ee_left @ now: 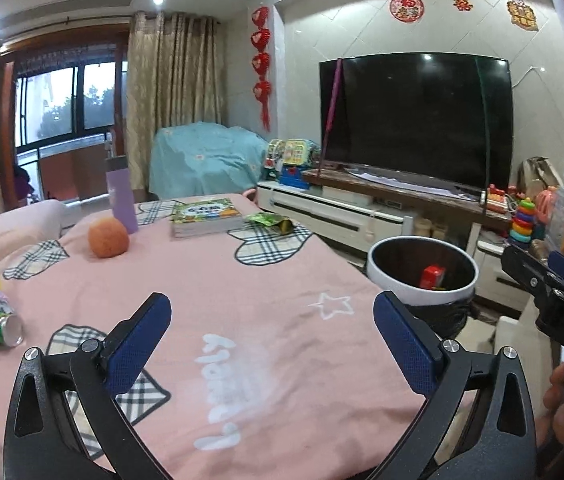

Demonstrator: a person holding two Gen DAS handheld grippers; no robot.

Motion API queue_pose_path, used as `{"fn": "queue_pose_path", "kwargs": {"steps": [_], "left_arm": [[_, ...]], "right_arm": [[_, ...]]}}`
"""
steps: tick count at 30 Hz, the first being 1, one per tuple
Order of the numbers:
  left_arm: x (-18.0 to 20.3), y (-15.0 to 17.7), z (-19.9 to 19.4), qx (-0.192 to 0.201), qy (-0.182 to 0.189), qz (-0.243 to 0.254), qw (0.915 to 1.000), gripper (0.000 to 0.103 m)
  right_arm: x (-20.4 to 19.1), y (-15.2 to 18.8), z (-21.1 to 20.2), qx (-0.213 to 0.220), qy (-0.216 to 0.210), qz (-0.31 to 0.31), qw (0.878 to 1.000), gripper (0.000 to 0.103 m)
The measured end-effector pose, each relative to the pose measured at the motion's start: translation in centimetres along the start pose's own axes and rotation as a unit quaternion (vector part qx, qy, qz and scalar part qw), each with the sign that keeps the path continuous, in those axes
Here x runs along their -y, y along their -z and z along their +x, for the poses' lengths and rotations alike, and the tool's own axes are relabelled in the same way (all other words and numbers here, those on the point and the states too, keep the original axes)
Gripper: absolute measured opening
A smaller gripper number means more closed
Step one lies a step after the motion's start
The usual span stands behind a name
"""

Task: Collect trash

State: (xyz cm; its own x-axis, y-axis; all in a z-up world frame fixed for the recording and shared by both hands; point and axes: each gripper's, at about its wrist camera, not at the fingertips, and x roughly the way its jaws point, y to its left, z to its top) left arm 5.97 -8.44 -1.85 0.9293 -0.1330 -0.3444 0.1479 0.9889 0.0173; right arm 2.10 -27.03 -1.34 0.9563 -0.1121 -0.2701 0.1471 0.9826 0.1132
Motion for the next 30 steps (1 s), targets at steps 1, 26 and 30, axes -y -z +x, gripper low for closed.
{"fn": "queue_pose_path", "kwargs": {"steps": [1, 26, 30], "left_arm": [[-0.1, 0.1, 0.1, -0.001, -0.002, -0.001, 1.0000, 0.103], [-0.5, 1.0, 0.2, -0.011, -0.037, -0.010, 0.9992, 0.103], [-0.4, 1.0, 0.0, -0.005, -0.038, -0.009, 0.9992, 0.103]], "right_arm": [[0.1, 0.2, 0.1, -0.002, -0.001, 0.004, 1.000, 0.103], [1.2, 1.5, 0.7, -0.020, 0.016, 0.020, 0.999, 0.103], [1.2, 1.6, 0.6, -0.020, 0.018, 0.018, 0.999, 0.103]]}}
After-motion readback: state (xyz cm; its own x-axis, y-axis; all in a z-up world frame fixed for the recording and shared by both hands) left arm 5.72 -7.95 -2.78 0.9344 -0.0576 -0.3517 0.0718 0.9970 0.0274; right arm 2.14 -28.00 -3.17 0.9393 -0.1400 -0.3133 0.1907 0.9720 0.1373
